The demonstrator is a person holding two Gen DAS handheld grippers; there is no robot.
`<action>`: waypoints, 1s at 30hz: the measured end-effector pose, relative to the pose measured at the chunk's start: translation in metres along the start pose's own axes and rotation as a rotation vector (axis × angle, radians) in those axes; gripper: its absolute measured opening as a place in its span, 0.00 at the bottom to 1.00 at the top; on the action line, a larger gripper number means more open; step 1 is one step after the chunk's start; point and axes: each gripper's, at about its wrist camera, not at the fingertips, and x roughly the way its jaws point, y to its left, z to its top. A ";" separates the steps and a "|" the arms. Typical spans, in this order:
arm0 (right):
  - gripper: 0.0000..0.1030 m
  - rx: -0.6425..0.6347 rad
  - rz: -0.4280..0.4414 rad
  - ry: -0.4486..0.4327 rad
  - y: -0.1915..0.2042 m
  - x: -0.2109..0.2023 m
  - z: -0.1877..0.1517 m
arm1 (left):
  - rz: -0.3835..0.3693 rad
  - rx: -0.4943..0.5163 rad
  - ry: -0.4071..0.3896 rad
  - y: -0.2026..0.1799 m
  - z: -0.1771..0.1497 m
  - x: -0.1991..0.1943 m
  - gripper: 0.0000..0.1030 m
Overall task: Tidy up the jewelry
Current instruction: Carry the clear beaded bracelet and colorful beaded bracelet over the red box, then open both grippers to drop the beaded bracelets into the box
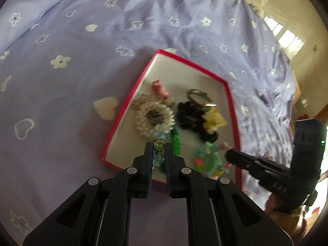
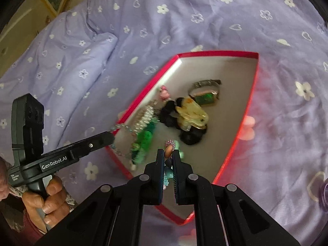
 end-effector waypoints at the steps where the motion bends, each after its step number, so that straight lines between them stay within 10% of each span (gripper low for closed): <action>1: 0.07 -0.001 -0.008 0.002 -0.001 0.001 0.000 | 0.012 0.001 0.006 0.002 -0.001 0.003 0.09; 30: 0.10 -0.006 -0.045 0.047 -0.005 0.014 0.003 | 0.142 0.029 0.051 0.003 0.000 0.028 0.18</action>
